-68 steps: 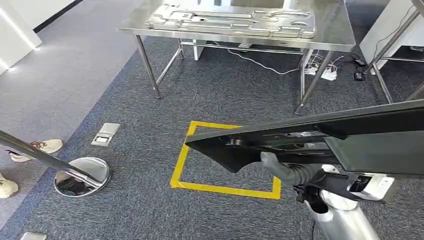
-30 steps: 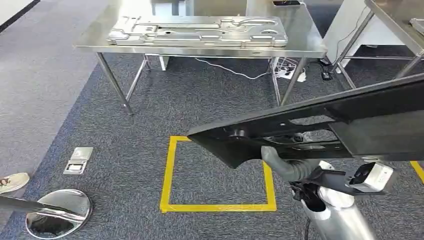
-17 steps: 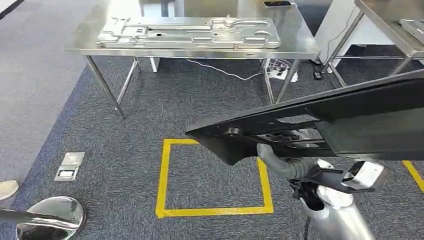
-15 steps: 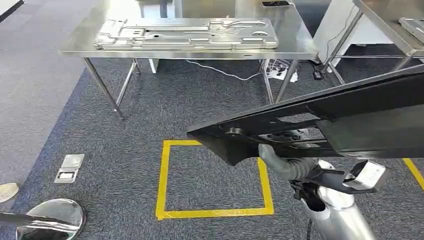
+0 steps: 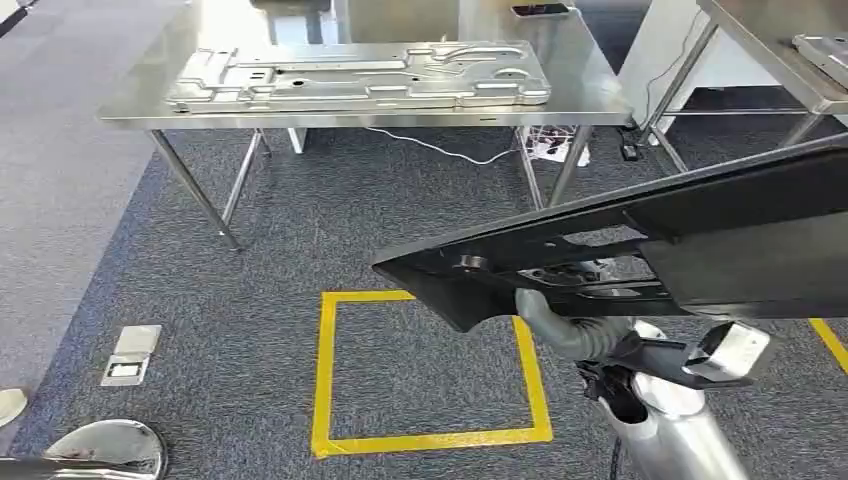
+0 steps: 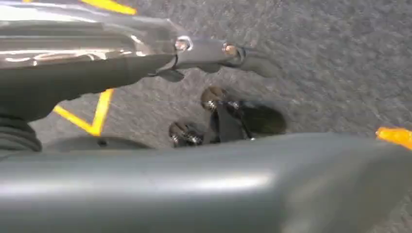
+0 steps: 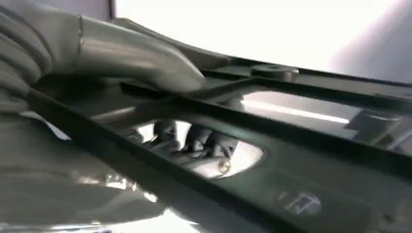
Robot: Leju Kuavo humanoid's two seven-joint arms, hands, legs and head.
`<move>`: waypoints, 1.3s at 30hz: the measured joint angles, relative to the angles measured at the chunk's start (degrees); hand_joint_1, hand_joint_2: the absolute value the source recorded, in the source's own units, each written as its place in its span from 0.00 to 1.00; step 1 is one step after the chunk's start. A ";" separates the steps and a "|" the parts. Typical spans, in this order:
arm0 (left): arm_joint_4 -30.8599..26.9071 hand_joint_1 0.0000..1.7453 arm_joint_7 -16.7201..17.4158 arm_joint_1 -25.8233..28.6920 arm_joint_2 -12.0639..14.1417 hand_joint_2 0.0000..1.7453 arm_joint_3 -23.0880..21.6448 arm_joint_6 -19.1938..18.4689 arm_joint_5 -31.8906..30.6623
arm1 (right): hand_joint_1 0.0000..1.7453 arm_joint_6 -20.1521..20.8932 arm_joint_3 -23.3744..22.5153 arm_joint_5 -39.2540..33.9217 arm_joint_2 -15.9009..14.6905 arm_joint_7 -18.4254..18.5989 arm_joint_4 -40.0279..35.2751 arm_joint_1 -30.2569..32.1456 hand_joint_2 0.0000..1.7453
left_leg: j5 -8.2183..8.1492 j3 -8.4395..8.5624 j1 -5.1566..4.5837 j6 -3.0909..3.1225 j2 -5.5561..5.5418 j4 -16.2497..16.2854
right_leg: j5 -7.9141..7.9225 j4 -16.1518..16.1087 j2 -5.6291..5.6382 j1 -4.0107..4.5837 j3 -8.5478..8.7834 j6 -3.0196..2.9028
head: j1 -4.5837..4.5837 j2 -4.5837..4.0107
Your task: Take the parts from the cabinet and place them on the table.
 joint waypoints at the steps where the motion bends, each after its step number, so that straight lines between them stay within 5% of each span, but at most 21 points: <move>1: 0.00 0.00 -0.02 -0.10 0.02 1.00 0.00 0.00 0.00 | 1.00 -0.02 -0.11 0.02 -0.02 0.00 -0.04 -0.02 1.00 | 0.08 0.95 0.43 0.25 0.02 -0.75 | -0.48 0.73 -0.12 -0.10 0.07 0.19 | 0.02 0.02; 3: 0.00 0.00 0.00 -0.40 0.11 1.00 0.00 0.00 -0.09 | 1.00 0.02 -0.11 0.06 -0.02 -0.09 -0.09 -0.43 1.00 | -0.28 1.76 0.49 0.80 0.03 -1.07 | -2.40 5.45 -0.16 0.04 -2.45 0.53 | 0.15 0.02; 5: 0.00 0.00 -0.02 -0.45 0.11 1.00 0.00 -0.11 -0.11 | 1.00 0.02 -0.15 0.07 -0.02 -0.07 -0.07 0.01 1.00 | -0.92 2.22 0.49 1.02 0.04 -1.07 | -5.88 13.18 -0.16 0.01 -7.60 0.74 | 0.13 0.02; 7: 0.00 0.00 -0.02 -0.26 0.11 1.00 0.00 -0.09 -0.13 | 1.00 0.02 -0.15 0.09 -0.02 -0.07 -0.02 0.30 1.00 | -1.70 3.07 0.53 0.84 0.03 -1.06 | -4.69 14.82 -0.20 -0.01 -10.20 0.87 | 0.15 0.02; 10: 0.00 0.00 -0.02 -0.28 0.11 1.00 0.00 -0.04 -0.11 | 1.00 0.02 -0.17 0.13 -0.02 -0.13 -0.04 0.29 1.00 | -3.32 5.29 0.83 0.12 0.02 -1.05 | 4.67 3.06 -0.33 -0.02 -6.89 0.87 | 0.15 0.00; 11: 0.00 0.00 -0.02 -0.20 0.13 1.00 0.00 -0.04 -0.11 | 1.00 0.04 -0.17 0.13 -0.02 -0.15 0.00 0.39 1.00 | -3.72 5.61 0.84 -0.20 -0.01 -1.23 | 4.64 2.26 -0.49 0.08 -6.54 0.66 | 0.17 0.00; 12: 0.00 0.00 -0.02 -0.40 0.13 1.00 0.00 -0.07 -0.13 | 1.00 0.09 -0.17 0.15 -0.02 -0.15 0.13 0.25 1.00 | -3.93 5.60 0.68 -0.53 0.00 -0.98 | 2.39 0.33 -0.72 0.48 -7.26 0.32 | 0.28 0.02; 13: 0.00 0.00 0.00 -0.49 0.13 1.00 0.00 -0.07 -0.15 | 1.00 0.11 -0.22 0.22 -0.02 -0.15 0.13 0.51 1.00 | -4.37 5.64 0.53 -1.12 0.06 -1.03 | 3.87 0.81 -0.95 0.42 -6.95 -0.57 | 0.37 0.02; 16: 0.00 0.00 -0.02 -0.49 0.15 1.00 0.00 -0.07 -0.15 | 1.00 0.22 -0.44 0.15 0.00 -0.28 -0.08 0.61 1.00 | -4.79 6.61 0.62 -1.63 0.11 -0.50 | 3.16 0.54 -0.67 -0.04 -5.86 -1.69 | 0.33 0.02; 18: 0.00 0.00 -0.04 -0.73 0.15 1.00 0.00 -0.11 -0.15 | 1.00 0.37 -0.57 0.17 0.00 -0.55 -0.20 0.45 1.00 | -6.23 4.08 0.72 -2.25 0.07 4.46 | 2.55 0.39 -0.69 -0.11 -5.03 -2.38 | 0.33 0.02; 21: 0.00 0.00 -0.04 -0.59 0.15 1.00 0.00 -0.11 -0.15 | 1.00 0.37 -0.74 0.18 0.00 -0.72 -0.17 0.61 1.00 | -10.42 -3.58 0.74 -2.74 0.07 15.60 | 1.42 0.40 -0.51 0.05 -4.12 -2.67 | 0.31 0.02; 23: 0.00 0.00 -0.04 -0.37 0.15 1.00 0.00 -0.09 -0.15 | 1.00 0.39 -0.90 0.17 0.00 -0.74 -0.17 0.67 1.00 | -7.74 -4.78 0.61 -2.45 0.07 14.22 | 0.47 0.40 -0.25 0.21 -2.89 -2.61 | 0.31 0.02; 26: 0.00 0.00 -0.04 -0.25 0.20 1.00 0.00 -0.11 -0.15 | 1.00 0.48 -1.01 0.18 0.00 -0.81 -0.17 0.62 1.00 | 1.99 -2.20 -0.46 -0.18 0.04 2.68 | -1.19 0.13 -0.33 0.21 -0.69 -2.49 | 0.33 0.00; 28: 0.00 0.00 -0.04 -0.36 0.42 1.00 0.00 -0.13 -0.15 | 1.00 0.48 -1.07 0.17 -0.02 -0.81 -0.07 0.60 1.00 | 0.28 -2.32 -1.17 0.93 0.03 1.24 | -1.55 -0.07 -0.23 0.14 -0.56 -1.78 | 0.28 0.02; 30: 0.00 0.00 -0.07 -0.15 0.48 1.00 0.00 -0.09 -0.15 | 1.00 0.50 -1.11 0.17 0.00 -0.83 -0.13 0.84 1.00 | 0.47 -1.69 -1.25 1.10 0.02 0.19 | -0.93 0.30 -0.20 0.18 0.22 -0.88 | 0.33 0.02; 32: 0.00 0.00 -0.17 -0.34 0.55 1.00 0.00 -0.09 -0.15 | 1.00 0.57 -1.22 0.20 -0.07 -0.81 -0.17 0.75 1.00 | 0.57 0.48 -0.52 1.33 -0.04 -1.34 | -1.44 1.41 -0.24 0.19 0.61 -0.59 | 0.44 0.02; 36: 0.00 0.00 -0.11 -0.48 0.46 1.00 0.00 -0.17 -0.15 | 1.00 0.61 -1.44 0.24 -0.11 -0.83 -0.11 0.64 1.00 | -0.73 1.93 -0.07 1.61 -0.04 -1.59 | -6.58 13.46 -0.27 0.04 -7.71 0.42 | 0.44 0.02; 37: 0.00 0.00 -0.11 -0.39 0.44 1.00 0.00 -0.15 -0.15 | 1.00 0.61 -1.44 0.24 -0.11 -0.83 -0.09 0.74 1.00 | -1.14 2.36 0.03 1.45 -0.04 -1.58 | -6.49 14.39 -0.28 0.02 -9.01 0.58 | 0.46 0.02; 39: 0.00 0.00 -0.11 -0.30 0.44 1.00 0.00 -0.09 -0.15 | 1.00 0.61 -1.46 0.24 -0.13 -0.83 -0.09 0.78 1.00 | -2.32 3.91 0.30 0.89 -0.05 -1.58 | -2.03 10.00 -0.32 -0.08 -8.69 0.74 | 0.46 0.00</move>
